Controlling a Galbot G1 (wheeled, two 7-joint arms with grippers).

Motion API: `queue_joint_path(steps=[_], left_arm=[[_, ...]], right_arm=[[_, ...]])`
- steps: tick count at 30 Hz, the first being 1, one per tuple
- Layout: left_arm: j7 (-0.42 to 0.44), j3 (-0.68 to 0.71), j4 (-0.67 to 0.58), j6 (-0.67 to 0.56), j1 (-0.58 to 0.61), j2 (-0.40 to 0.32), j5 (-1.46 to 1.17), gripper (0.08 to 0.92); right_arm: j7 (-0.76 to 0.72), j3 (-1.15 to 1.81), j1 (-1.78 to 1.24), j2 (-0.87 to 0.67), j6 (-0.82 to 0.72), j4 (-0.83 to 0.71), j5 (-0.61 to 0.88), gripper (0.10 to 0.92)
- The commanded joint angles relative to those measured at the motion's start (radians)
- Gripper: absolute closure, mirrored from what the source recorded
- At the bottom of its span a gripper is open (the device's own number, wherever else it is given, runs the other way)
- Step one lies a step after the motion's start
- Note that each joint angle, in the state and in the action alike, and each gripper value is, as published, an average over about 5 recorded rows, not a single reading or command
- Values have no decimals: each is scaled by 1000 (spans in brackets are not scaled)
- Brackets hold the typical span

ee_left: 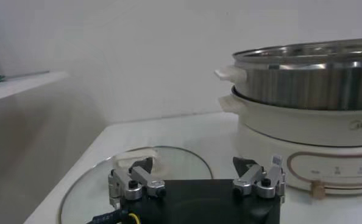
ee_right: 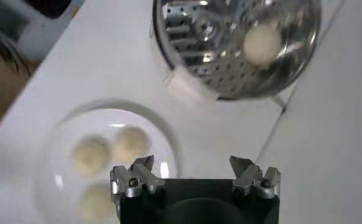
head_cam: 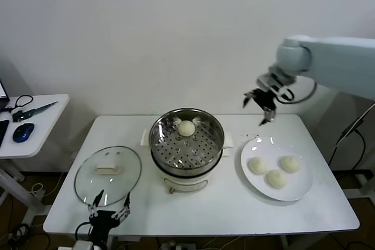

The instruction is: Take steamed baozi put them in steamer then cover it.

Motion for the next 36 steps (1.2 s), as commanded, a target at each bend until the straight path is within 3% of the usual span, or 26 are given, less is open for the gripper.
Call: queue_joint_path(steps=[1, 18, 32, 36], left_arm=[[0, -3, 2, 0, -2, 1, 0, 177], [-7, -12, 32, -12, 3, -5, 5, 177], [-12, -11, 36, -17, 8, -10, 10, 177], [-13, -12, 31, -17, 12, -10, 11, 177]], right_arm=[[91, 80, -244, -216, -263, 83, 42, 203], [132, 463, -698, -29, -267, -243, -93, 203], [141, 506, -744, 40, -269, -313, -129, 203], [132, 500, -730, 38, -268, -308, -136, 268]])
